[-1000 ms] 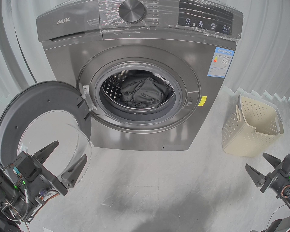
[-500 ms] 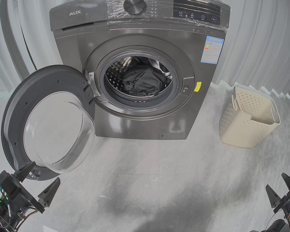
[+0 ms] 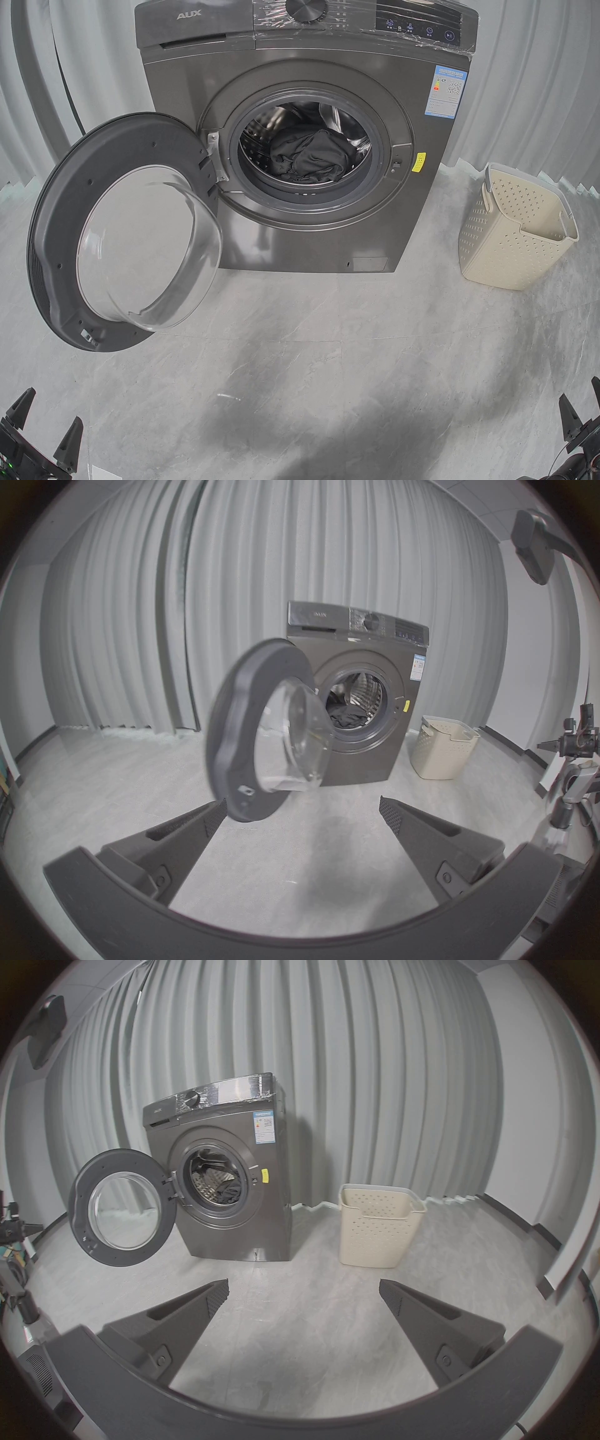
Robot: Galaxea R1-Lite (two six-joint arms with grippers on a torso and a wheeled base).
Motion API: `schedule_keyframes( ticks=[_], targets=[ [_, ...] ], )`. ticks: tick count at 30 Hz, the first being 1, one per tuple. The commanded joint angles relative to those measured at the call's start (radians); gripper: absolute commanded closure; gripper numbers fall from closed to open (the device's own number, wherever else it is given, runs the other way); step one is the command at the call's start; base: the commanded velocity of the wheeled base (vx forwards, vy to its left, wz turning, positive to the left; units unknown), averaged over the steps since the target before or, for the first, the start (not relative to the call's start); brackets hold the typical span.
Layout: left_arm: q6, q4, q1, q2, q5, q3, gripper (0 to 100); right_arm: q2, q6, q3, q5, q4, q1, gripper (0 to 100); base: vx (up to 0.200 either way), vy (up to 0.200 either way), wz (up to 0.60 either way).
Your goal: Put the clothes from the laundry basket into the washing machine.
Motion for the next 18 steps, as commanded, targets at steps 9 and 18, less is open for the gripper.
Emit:
schedule_keyframes(
  ticks=[9,18],
  targets=[
    [0.048,0.131,0.115,-0.174,-0.027,0.017,0,-0.033,0.008,0.015,-0.151,0.007,-0.022,0,0.000,0.000,0.00],
    [0.020,0.168,0.104,-0.188,-0.027,0.017,0,-0.126,-0.064,0.016,0.165,0.020,-0.134,0,0.000,0.000,0.00]
  ],
)
